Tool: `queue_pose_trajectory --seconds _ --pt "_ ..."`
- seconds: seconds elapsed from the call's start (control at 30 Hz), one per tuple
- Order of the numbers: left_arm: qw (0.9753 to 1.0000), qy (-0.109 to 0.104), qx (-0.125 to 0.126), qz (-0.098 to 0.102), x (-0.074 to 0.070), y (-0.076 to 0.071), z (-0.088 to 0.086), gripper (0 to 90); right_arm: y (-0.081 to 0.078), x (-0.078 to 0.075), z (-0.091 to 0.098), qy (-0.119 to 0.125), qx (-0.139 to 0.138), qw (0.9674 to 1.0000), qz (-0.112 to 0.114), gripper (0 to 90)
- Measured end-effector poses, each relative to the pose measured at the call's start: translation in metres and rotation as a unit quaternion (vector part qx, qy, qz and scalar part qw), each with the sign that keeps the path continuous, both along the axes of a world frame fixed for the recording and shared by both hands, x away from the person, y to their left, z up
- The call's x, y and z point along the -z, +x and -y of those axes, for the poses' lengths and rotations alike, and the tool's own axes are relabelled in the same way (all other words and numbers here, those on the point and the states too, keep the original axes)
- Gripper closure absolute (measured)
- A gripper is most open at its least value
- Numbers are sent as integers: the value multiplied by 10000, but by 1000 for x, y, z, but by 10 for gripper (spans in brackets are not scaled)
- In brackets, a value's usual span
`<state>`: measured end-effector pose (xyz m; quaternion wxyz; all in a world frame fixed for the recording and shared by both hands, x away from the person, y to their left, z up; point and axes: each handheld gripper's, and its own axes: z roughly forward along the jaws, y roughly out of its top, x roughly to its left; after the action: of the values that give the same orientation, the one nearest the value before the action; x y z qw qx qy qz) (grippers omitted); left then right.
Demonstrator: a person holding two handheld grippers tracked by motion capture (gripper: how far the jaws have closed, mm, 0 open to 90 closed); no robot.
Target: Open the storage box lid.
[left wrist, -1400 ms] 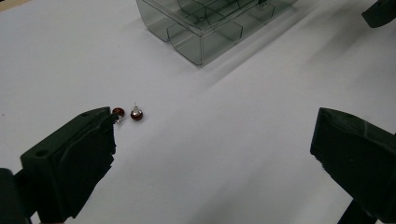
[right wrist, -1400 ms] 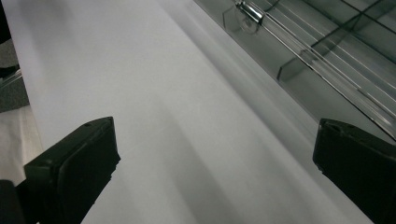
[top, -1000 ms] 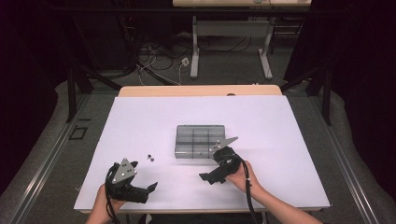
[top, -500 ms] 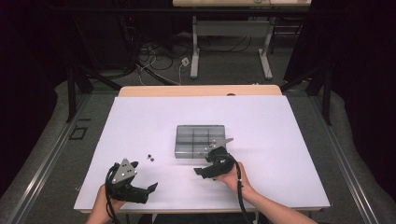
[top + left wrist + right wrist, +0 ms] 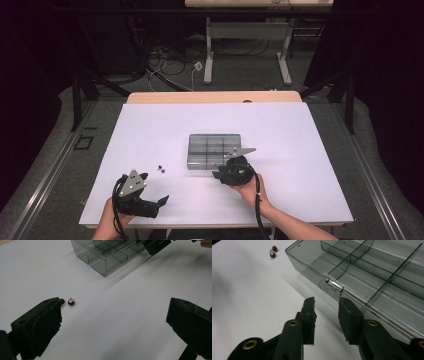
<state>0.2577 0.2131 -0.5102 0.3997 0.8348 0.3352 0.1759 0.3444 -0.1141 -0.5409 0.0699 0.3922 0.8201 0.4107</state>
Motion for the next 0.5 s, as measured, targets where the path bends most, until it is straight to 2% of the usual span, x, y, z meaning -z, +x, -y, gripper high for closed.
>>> queue_pose_trajectory --seconds 0.17,0.2,0.23,0.43,0.47,0.5 --pt "10000 -6 12 1 -1 -1 0 2 1 0 1 24 182 9998 16 769" --pt "10000 -13 20 -15 -1 -1 0 2 1 1 1 101 188 9998 42 776" --pt "10000 -1 22 6 -1 -1 1 2 1 0 2 -13 181 9998 -40 782" --pt "10000 10 51 -16 0 -1 2 1 1 3 2 67 234 9997 25 818" --pt "10000 13 55 -23 0 -1 2 2 1 3 2 26 237 9997 0 823" --pt "10000 16 53 -32 0 -1 2 2 1 3 2 96 308 9995 -28 827"
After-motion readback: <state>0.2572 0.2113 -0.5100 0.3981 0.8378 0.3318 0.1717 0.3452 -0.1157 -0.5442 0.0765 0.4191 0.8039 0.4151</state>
